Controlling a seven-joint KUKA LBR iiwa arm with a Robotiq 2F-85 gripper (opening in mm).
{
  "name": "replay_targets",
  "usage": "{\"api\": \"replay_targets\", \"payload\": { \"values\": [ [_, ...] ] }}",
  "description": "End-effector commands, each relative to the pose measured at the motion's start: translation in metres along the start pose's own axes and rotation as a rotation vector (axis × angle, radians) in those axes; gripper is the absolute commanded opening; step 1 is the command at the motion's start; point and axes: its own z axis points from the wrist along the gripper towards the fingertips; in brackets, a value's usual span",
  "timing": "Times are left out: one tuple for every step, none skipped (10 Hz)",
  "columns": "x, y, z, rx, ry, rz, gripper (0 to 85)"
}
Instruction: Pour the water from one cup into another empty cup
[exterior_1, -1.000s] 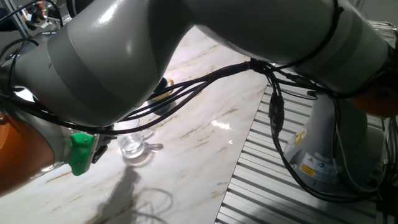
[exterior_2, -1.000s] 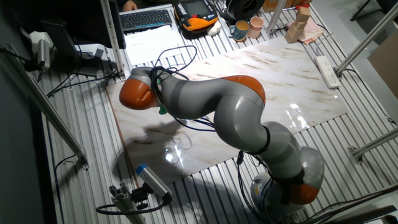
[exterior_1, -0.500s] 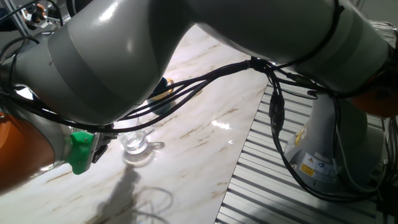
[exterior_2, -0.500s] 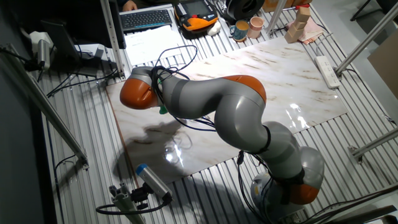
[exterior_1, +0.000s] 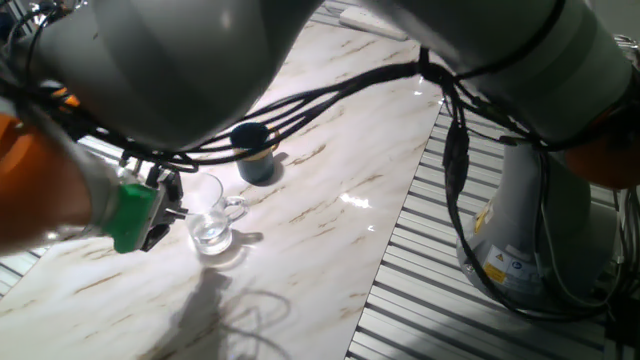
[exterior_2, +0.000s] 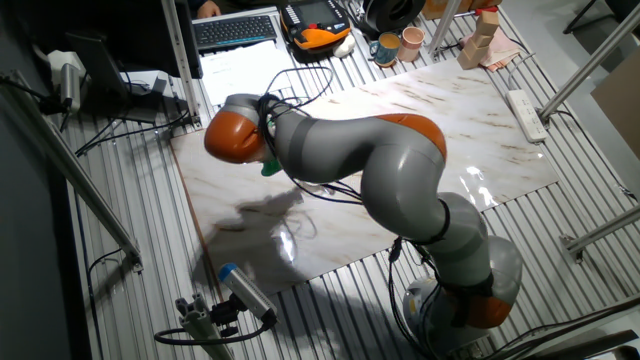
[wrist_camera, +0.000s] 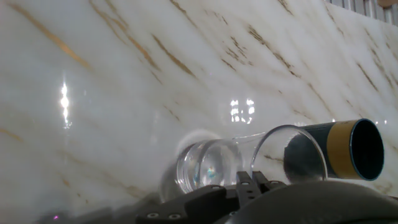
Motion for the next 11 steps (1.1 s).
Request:
{"api": "replay_targets", "payload": {
  "values": [
    [0.0, -0.001, 0.0, -0.013, -0.001, 0.013, 0.0],
    [0.0, -0.002, 0.001, -0.037, -0.003, 0.03, 0.0],
    [0.0, -0.005, 0.001, -0.058, -0.003, 0.036, 0.0],
    [0.0, -0.006, 0.001, -0.053, -0.002, 0.034, 0.0],
    [-0.002, -0.01, -0.001, -0.048, 0.002, 0.027, 0.0],
    [-0.005, -0.013, -0.004, -0.042, 0.008, 0.013, 0.0],
    [-0.008, -0.018, -0.007, -0.048, 0.014, 0.004, 0.0],
    [-0.01, -0.022, -0.008, -0.075, 0.016, 0.001, 0.0],
    [-0.012, -0.025, -0.007, -0.117, 0.016, 0.008, 0.0],
    [-0.012, -0.026, -0.006, -0.14, 0.016, 0.01, 0.0],
    [-0.012, -0.026, -0.006, -0.166, 0.018, 0.018, 0.0]
  ]
}}
